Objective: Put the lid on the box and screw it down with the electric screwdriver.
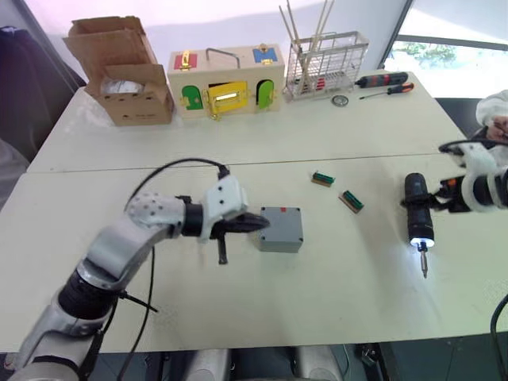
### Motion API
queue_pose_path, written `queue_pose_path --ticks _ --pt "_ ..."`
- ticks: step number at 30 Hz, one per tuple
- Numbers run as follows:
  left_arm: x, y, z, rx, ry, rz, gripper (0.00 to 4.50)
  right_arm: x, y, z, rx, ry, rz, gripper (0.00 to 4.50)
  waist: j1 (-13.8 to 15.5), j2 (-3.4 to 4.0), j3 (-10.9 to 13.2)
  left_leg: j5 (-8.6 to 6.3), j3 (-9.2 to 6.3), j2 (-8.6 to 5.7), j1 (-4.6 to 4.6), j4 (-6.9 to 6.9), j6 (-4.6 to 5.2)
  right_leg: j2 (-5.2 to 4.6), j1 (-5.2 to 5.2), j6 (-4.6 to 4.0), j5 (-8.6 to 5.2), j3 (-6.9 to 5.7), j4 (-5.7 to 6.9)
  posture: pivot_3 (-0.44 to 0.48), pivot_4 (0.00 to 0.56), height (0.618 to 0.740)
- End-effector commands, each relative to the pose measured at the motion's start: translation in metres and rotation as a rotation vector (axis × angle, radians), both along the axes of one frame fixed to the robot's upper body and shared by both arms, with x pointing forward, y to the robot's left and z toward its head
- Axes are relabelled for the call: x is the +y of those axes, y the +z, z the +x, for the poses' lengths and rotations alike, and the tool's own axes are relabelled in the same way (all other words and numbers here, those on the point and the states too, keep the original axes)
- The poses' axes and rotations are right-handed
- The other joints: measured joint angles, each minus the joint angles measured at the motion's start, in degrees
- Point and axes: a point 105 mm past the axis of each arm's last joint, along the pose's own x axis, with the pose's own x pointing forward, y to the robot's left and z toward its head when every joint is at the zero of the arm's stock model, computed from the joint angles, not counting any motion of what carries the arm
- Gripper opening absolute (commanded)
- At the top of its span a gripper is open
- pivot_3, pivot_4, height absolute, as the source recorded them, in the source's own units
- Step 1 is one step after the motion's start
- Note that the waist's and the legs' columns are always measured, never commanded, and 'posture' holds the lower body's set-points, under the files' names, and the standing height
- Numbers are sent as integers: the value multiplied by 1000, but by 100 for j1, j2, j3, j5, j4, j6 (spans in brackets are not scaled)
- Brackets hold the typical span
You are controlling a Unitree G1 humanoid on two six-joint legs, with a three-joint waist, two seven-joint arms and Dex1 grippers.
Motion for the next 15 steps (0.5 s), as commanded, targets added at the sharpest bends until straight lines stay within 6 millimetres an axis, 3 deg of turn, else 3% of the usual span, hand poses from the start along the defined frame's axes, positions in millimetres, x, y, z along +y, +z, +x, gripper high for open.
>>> queue_pose_path --ticks 1,3,6,9,12,15 --pt "16 -6 5 -51 18 118 0 78 8 -30 -74 417 6 4487 17 -9 -1 1 -4 2 -2 -4 -2 1 -5 0 0 -3 0 0 150 730" --pt "15 -14 -5 -12 -31 149 0 113 -18 -64 0 622 31 4487 42 -17 -4 1 -23 8 -5 -8 -5 7 -4 0 0 -23 2 0 150 730" --pt "5 -23 -24 72 -106 126 0 145 -43 -96 82 737 88 4487 103 -18 1 1 -28 6 -20 2 -6 -6 -4 0 -1 -23 0 0 150 730" --pt "1 -34 -27 97 -99 137 0 160 -58 -104 93 753 102 4487 149 -24 1 -19 -15 -2 -26 68 30 -13 11 5 3 -8 7 0 150 730" --pt "-3 -46 -23 103 -73 143 0 164 -70 -102 102 720 113 4487 186 -39 -6 -30 -23 -2 -11 85 48 -11 43 3 11 -15 1 0 150 730" --pt "-13 -48 -22 170 -59 34 0 166 -78 -101 103 709 105 4487 177 -39 -5 -31 -26 -3 -15 86 49 -11 37 4 11 -19 2 0 150 730"
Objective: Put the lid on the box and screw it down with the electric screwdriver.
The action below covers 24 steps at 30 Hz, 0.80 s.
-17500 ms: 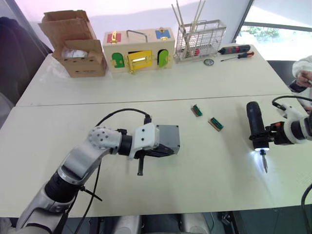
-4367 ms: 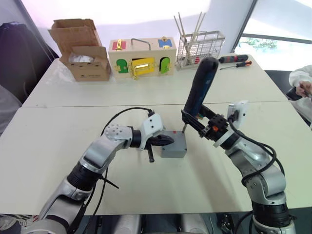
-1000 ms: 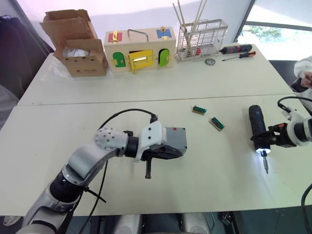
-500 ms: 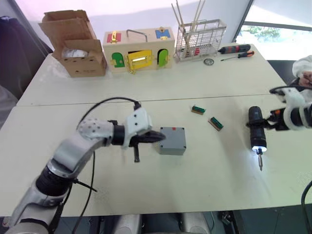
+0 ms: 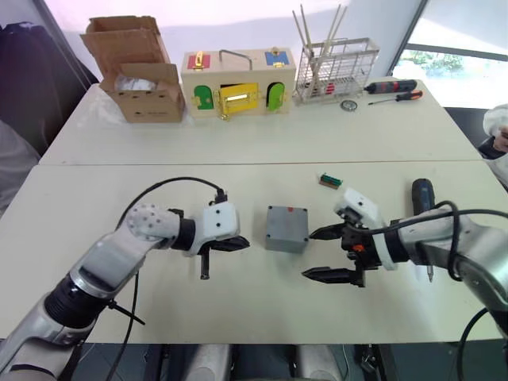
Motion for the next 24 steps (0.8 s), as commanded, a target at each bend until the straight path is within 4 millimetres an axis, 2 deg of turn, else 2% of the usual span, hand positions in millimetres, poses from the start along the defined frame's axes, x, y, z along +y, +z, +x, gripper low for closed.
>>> queue_pose_path --ticks 1,5,12,17,21,24 --pt "-14 2 2 32 16 -98 0 7 0 3 -41 -6 14 4487 -21 -1 0 0 0 0 -2 0 -1 0 -4 1 0 0 2 0 150 730" --pt "-22 -7 12 -1 6 -77 0 11 -6 4 -34 -6 25 4487 -26 -1 1 19 6 2 -6 -3 -34 1 -15 1 0 1 4 0 150 730" --pt "-33 -9 25 -38 -16 -85 0 26 -7 -3 -7 20 84 4487 -20 -2 0 5 1 2 -4 -1 -9 4 -14 1 0 0 6 0 150 730" --pt "-26 -21 33 -87 -10 3 0 31 -6 -11 10 25 107 4487 -23 -2 0 19 2 1 -6 -1 -34 3 -13 1 0 1 4 0 150 730" --pt "-16 -23 36 -101 10 35 0 22 -2 -10 -8 3 88 4487 -28 -1 -1 3 2 3 -3 -2 -7 5 -14 1 0 1 6 0 150 730" --pt "-4 -17 29 -69 22 18 0 -17 3 12 -138 -69 -70 4487 -26 -1 0 2 6 2 -5 -2 -4 4 -16 1 0 4 6 0 150 730"
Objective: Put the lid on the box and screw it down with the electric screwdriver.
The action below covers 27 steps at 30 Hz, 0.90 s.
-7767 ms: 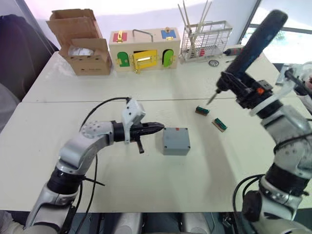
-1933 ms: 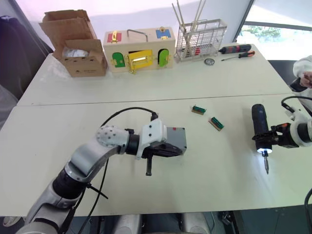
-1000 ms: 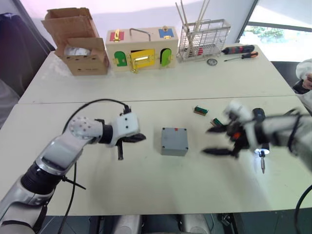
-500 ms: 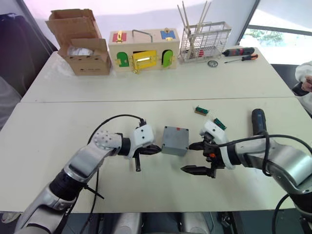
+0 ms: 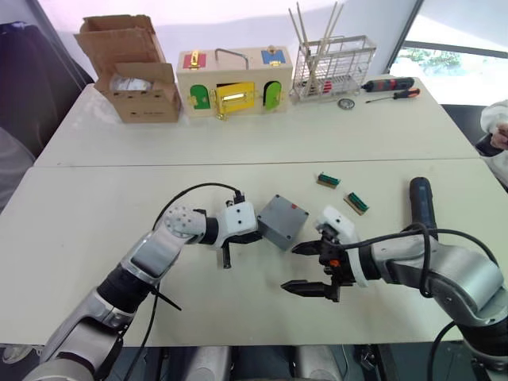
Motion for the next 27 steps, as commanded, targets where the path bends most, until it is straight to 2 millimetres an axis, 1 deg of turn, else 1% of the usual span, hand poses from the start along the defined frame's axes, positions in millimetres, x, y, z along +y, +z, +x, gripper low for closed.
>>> queue_pose_path --ticks 1,3,6,11,14,16,18,21,27 --pt "13 10 -7 25 14 -23 0 -32 16 27 -186 -56 -116 4487 -7 -4 -1 -1 -1 0 0 0 1 0 1 0 0 -1 -1 0 150 730" --pt "10 12 -13 46 0 -44 0 -34 18 41 -242 -50 -111 4487 -19 -4 -2 -1 2 1 2 1 2 0 3 0 0 -1 -2 0 150 730" --pt "6 11 -17 50 -8 -43 0 -29 17 55 -302 -8 -101 4487 -25 -4 -2 -1 3 2 4 -1 1 4 2 1 0 -2 1 0 150 730" --pt "-2 11 -20 48 -11 -52 0 -16 13 64 -356 109 -84 4487 -6 -5 -1 11 1 1 1 -1 -19 4 2 1 0 -3 0 0 150 730" --pt "-5 9 -21 47 -6 -54 0 -8 10 64 -364 182 -63 4487 -9 -5 -1 14 1 1 1 1 -25 3 3 1 0 -1 -1 0 150 730" --pt "-6 7 -21 44 -2 -48 0 -8 0 63 -360 239 -91 4487 -7 -5 -1 17 0 1 1 0 -29 3 3 1 0 -1 0 0 150 730" --pt "-5 4 -18 32 12 -31 0 -5 -4 61 -347 277 -85 4487 -11 -5 -1 17 0 0 1 0 -31 4 3 1 0 -2 0 0 150 730" --pt "-3 2 -13 8 43 -21 0 1 -2 53 -318 318 -57 4487 -15 -5 -1 17 0 0 1 0 -31 4 2 1 0 -1 0 0 150 730" --pt "-6 5 -5 -23 73 -42 0 3 -4 37 -270 335 -52 4487 3 -5 -2 18 -3 1 1 0 -32 5 3 1 0 -2 0 0 150 730"
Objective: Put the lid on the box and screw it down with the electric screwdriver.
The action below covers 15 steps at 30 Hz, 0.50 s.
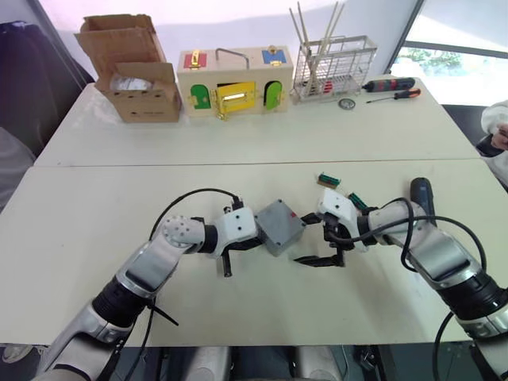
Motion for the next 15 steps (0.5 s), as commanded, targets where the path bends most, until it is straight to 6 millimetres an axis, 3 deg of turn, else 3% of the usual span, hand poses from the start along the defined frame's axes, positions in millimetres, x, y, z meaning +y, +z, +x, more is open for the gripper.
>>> queue_pose_path --ticks 1,8,15 --pt "-2 8 6 -46 13 -17 0 12 8 -16 8 62 31 4487 1 0 0 0 1 0 0 1 0 -1 0 0 0 1 0 0 150 730" --pt "-3 11 8 -53 9 -21 0 12 4 -29 52 16 37 4487 -1 0 -1 0 0 0 1 1 0 -1 1 0 0 1 1 0 150 730" --pt "-6 12 12 -71 10 -19 0 10 -1 -29 61 -26 36 4487 -1 0 -1 0 0 -1 1 1 0 -1 2 0 0 0 1 0 150 730"
